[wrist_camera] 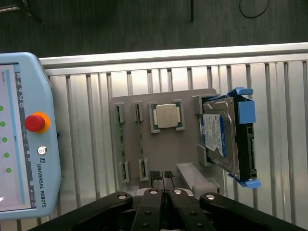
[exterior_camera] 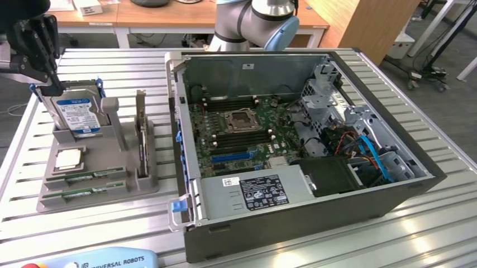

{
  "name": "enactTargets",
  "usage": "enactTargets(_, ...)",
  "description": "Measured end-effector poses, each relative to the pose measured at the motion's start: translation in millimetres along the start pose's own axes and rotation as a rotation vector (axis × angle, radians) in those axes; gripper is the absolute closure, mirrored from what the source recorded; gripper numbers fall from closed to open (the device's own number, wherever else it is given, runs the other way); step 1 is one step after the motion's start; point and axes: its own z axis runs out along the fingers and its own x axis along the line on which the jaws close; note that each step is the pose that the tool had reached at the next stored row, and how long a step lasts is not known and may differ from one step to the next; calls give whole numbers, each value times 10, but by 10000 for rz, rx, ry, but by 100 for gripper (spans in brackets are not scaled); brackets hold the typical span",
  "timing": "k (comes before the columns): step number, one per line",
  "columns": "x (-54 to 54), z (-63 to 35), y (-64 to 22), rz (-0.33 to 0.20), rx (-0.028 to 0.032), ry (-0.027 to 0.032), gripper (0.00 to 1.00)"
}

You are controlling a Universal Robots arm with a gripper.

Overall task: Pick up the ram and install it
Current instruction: 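Pick up the ram and move it above insertion slot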

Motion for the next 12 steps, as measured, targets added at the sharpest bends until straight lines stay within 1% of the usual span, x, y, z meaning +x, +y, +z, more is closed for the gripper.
enactTargets(9,0,0,0,1,0,0,89)
enactTargets(11,0,0,0,0,0,0,77)
enactTargets(12,0,0,0,0,0,0,77)
